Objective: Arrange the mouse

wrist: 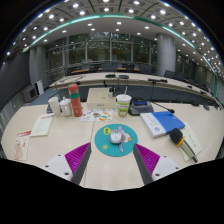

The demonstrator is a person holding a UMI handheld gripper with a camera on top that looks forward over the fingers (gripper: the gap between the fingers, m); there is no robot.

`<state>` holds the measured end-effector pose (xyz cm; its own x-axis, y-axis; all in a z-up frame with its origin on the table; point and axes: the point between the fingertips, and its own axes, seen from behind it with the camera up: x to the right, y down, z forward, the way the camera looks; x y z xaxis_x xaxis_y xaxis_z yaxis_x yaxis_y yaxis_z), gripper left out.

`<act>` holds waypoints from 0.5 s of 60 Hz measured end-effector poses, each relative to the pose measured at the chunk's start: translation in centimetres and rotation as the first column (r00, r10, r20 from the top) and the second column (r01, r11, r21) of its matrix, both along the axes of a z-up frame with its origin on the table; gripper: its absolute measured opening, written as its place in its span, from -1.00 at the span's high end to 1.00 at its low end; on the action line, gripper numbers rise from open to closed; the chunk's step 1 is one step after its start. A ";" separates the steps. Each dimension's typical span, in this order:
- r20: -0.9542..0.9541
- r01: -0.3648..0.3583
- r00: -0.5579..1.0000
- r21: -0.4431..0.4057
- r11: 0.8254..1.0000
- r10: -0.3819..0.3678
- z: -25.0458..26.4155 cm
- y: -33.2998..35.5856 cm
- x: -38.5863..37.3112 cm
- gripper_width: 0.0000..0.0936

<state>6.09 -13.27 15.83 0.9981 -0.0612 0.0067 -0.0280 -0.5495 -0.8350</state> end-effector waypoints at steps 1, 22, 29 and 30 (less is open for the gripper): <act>0.003 0.001 1.000 0.003 1.000 -0.001 0.4 -1.2 -0.1 -0.84; -0.004 -0.021 1.000 0.004 1.000 0.021 5.7 -19.8 -4.1 -0.83; 0.016 -0.029 0.999 0.011 1.000 0.029 6.0 -22.3 -4.6 -0.84; 0.018 -0.030 0.999 0.014 0.999 0.029 6.1 -22.5 -4.7 -0.84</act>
